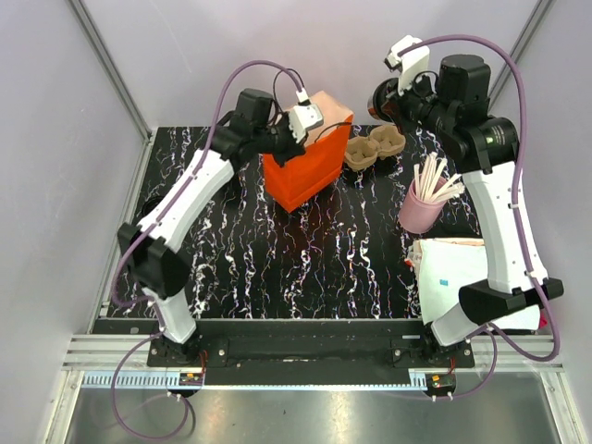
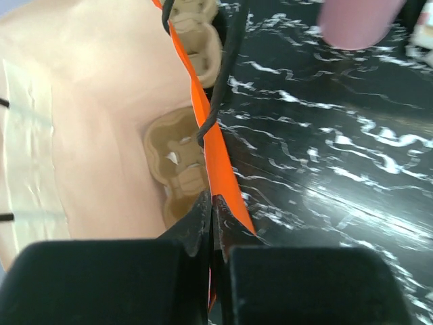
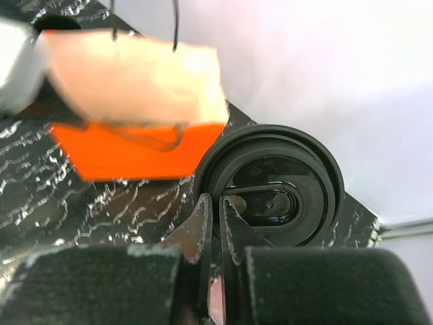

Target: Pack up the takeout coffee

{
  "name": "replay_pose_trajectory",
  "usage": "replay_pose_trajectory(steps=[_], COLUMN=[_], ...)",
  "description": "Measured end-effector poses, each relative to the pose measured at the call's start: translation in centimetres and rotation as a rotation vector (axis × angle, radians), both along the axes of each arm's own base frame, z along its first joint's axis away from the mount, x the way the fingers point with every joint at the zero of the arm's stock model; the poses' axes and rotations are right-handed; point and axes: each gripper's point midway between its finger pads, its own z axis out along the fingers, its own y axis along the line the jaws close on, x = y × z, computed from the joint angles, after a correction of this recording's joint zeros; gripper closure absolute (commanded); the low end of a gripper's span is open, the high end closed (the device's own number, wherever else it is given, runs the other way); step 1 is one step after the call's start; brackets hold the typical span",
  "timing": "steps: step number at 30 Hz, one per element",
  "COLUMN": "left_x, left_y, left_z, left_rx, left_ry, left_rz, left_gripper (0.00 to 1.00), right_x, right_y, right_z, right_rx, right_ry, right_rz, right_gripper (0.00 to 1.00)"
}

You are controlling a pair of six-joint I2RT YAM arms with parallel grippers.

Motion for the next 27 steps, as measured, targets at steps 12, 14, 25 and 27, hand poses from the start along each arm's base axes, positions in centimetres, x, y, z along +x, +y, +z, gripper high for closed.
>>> replay_pose_trajectory(steps=[12,14,25,27], left_x=[-10.1,-11.2,-15.1,-15.6], left_y=[1.5,1.8,1.3,1.3], left_z=[-0.2,-1.1,-4.0,-4.2], left_rx=[-0.03,-0.023,0.006,0.005], left_ry=[0.11,0.134,0.205,0.209], left_rz=[-0.017,-0.017,-0.024,-0.028], left_gripper=[1.0,1.0,0.93,0.83], right_x=[0.8,0.2,-4.6,-5.2], right_y=[2.4,3.0,9.4,10.0], right_z=[3.2,3.4,-1.2,-2.5], right_rx=[0.151,0.172,0.147,0.137], right_ry=[0.002,0.025,0.263,0.317], right_rz=[0.051,0.08,0.254,0.267], right_gripper=[1.0,1.0,1.0,1.0])
